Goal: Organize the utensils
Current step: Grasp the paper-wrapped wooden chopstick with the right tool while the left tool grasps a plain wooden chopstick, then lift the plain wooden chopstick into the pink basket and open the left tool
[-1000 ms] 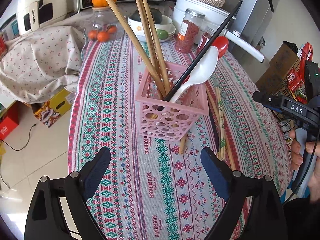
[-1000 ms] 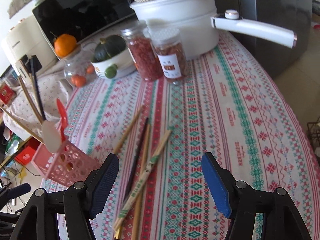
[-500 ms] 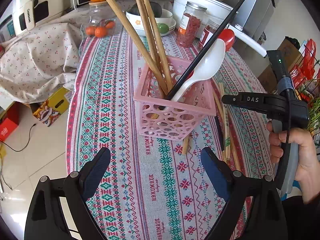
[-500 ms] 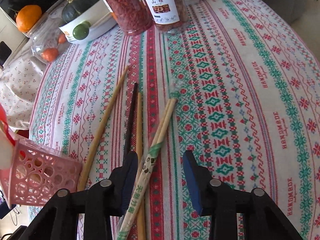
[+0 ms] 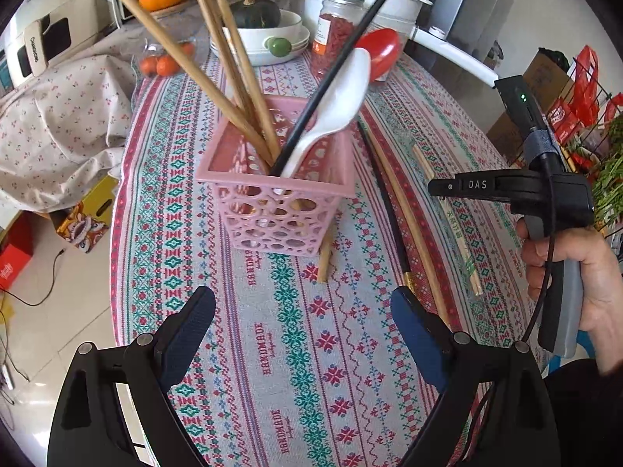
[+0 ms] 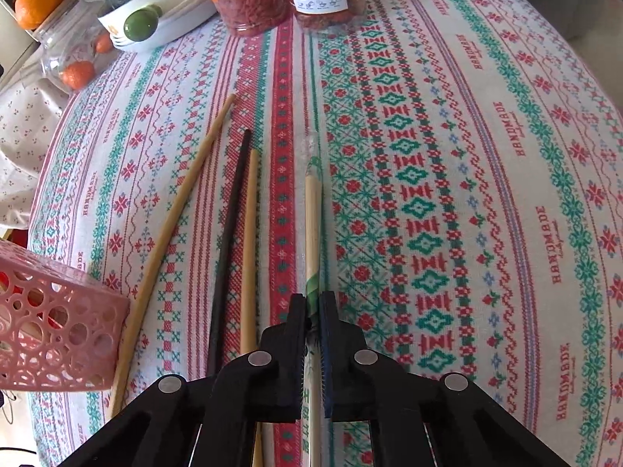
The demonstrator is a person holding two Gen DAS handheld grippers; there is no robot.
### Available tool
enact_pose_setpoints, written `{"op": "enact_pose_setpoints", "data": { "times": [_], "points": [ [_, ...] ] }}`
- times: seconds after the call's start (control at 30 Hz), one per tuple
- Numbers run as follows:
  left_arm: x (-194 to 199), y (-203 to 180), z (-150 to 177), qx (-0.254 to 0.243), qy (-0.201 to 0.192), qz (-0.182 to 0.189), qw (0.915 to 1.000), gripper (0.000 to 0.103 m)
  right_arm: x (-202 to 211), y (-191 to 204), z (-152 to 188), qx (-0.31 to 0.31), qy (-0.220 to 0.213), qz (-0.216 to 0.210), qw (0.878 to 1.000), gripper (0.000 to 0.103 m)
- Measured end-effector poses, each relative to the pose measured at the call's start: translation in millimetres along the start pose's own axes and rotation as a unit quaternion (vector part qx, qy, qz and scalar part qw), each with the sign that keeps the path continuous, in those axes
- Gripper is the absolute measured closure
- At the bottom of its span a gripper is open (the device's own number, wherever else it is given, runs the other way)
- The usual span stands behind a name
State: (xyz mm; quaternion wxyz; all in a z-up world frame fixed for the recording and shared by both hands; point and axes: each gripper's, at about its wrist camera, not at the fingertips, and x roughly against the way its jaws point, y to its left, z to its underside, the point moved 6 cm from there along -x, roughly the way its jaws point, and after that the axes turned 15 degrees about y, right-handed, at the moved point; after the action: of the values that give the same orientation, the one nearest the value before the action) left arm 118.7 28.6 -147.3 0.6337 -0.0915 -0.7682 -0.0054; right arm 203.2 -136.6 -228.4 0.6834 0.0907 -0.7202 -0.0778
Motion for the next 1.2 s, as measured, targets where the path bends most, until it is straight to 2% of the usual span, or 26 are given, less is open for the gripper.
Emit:
{"op": "enact_pose_setpoints", "data": {
  "times": [0.13, 0.27, 0.3, 0.33, 0.4, 0.43, 0.57, 0.63, 0.73, 1.0, 1.07, 1.2],
  "points": [
    [4, -39, 1, -0.05, -0.014, -0.033, 0.9981, 0.01, 15, -23, 14, -0.01, -0.006, -0.005, 1.0, 0.099],
    [1, -81, -2, -0.079, -0.014, -0.022, 0.9965, 0.011, 37, -49, 31, -0.018, -0.023, -0.008, 1.0, 0.099],
    [-1, -89, -6, -0.079, -0.012, -0.012, 0.9967, 0.016, 44, -56, 32, -0.02, -0.026, -0.01, 0.999, 0.099],
    [-3, -97, -10, -0.076, -0.009, 0.002, 0.997, 0.028, 50, -61, 34, -0.021, -0.028, -0.012, 0.999, 0.099],
    [-9, -107, -21, -0.06, 0.004, 0.03, 0.9977, 0.043, 60, -70, 37, -0.023, -0.032, -0.017, 0.999, 0.099],
    [-12, -111, -26, -0.052, 0.004, 0.034, 0.9981, 0.048, 65, -74, 38, -0.024, -0.034, -0.02, 0.999, 0.099],
    [-29, -121, -50, -0.033, 0.002, 0.02, 0.9993, 0.063, 81, -86, 39, -0.026, -0.045, -0.034, 0.998, 0.099],
    [-40, -122, -62, -0.023, 0.006, 0.014, 0.9996, 0.076, 86, -90, 39, -0.028, -0.048, -0.044, 0.997, 0.099],
    [-56, -119, -79, -0.011, 0.009, -0.006, 0.9999, 0.09, 89, -97, 40, -0.029, -0.05, -0.054, 0.997, 0.099],
    [-90, -107, -114, 0.013, 0.028, -0.046, 0.9984, 0.095, 90, -108, 37, -0.03, -0.048, -0.068, 0.996, 0.099],
    [-92, -103, -119, 0.013, 0.025, -0.072, 0.997, 0.095, 90, -110, 36, -0.031, -0.046, -0.072, 0.996, 0.099],
    [-98, -100, -120, 0.02, 0.036, -0.075, 0.9963, 0.095, 89, -109, 33, -0.028, -0.043, -0.079, 0.996, 0.099]
  ]
}}
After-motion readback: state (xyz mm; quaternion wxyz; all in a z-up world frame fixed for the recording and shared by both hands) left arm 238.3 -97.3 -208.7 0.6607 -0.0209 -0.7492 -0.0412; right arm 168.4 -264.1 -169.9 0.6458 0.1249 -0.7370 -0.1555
